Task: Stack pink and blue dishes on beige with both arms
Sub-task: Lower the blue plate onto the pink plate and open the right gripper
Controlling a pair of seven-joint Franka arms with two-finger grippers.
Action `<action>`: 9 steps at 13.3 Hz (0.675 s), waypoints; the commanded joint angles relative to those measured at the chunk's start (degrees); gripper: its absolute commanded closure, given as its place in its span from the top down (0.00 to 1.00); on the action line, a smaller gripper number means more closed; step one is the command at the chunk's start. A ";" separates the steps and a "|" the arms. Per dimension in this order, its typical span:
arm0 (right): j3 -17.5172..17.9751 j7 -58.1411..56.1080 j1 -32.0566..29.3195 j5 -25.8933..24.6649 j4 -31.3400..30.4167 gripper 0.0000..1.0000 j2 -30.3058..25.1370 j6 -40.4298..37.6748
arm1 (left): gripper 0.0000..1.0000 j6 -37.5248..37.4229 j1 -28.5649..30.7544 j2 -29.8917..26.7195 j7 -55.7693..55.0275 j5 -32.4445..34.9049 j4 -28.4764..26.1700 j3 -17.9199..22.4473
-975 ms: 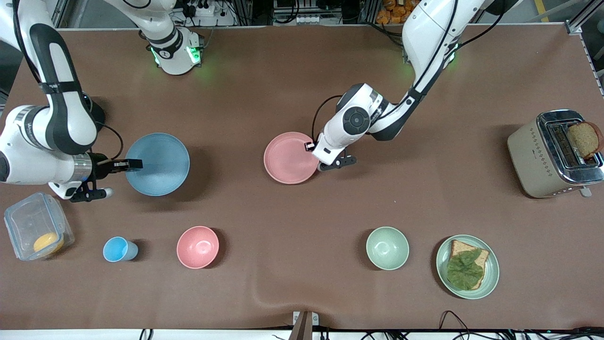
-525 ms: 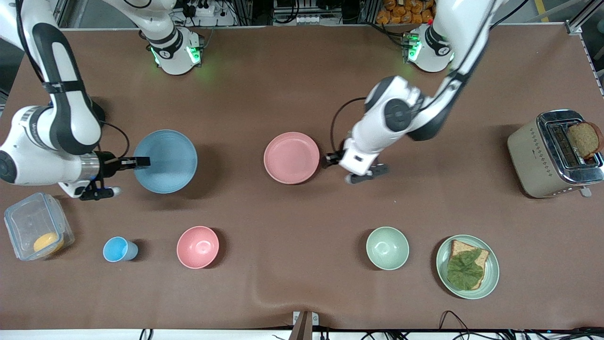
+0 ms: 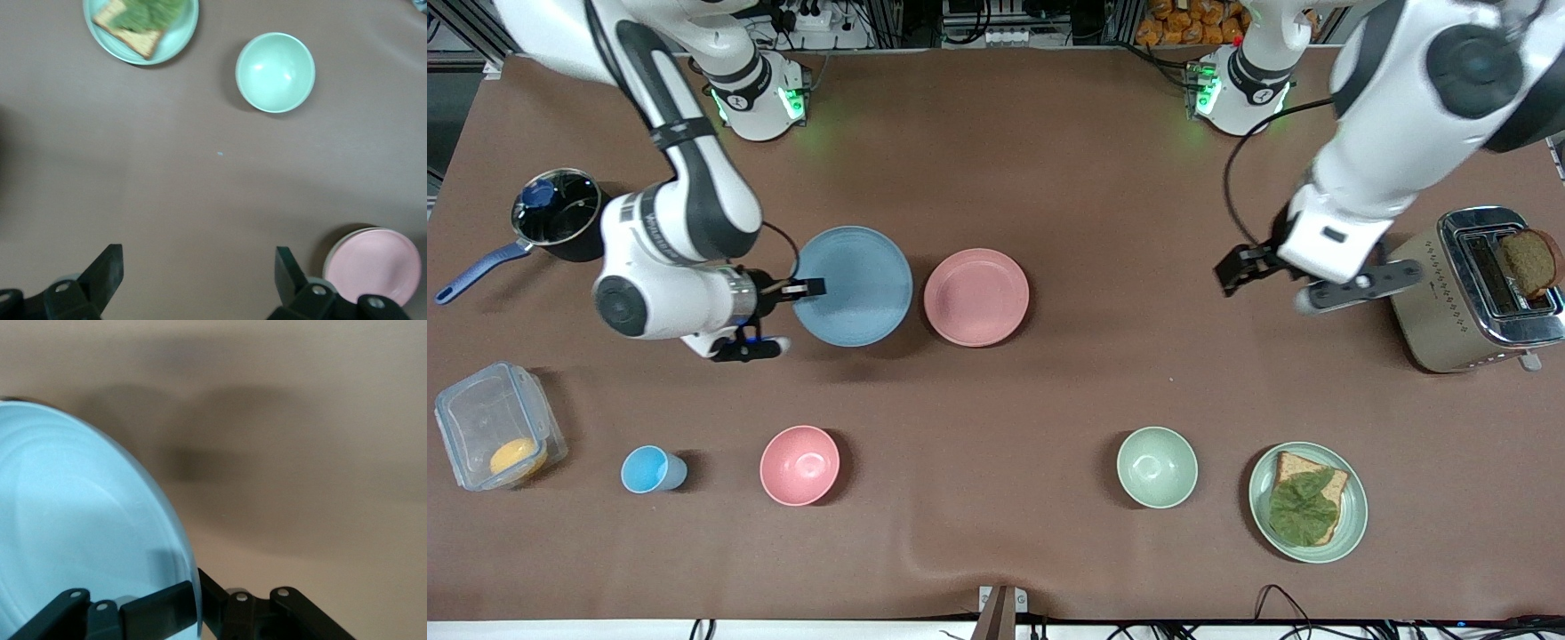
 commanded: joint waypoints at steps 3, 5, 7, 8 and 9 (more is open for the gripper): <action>-0.63 3.82 4.60 8.56 -2.63 0.00 0.68 5.95 | 1.00 -11.65 6.39 -1.63 11.20 -1.39 6.80 -0.63; -0.63 8.55 10.39 9.80 -3.78 0.00 2.35 13.42 | 1.00 -13.51 4.56 -4.43 12.79 -1.66 6.47 3.13; -0.72 14.70 16.02 9.81 -3.78 0.00 4.72 20.10 | 1.00 -15.88 3.40 -5.32 14.11 -1.66 6.55 5.43; -0.72 15.95 17.17 9.81 -4.04 0.00 5.51 22.13 | 1.00 -16.67 3.40 -6.28 15.07 -1.75 6.55 6.05; -0.72 16.13 17.36 9.81 -4.56 0.00 5.61 22.85 | 1.00 -17.38 2.97 -6.64 15.78 -1.66 6.55 6.66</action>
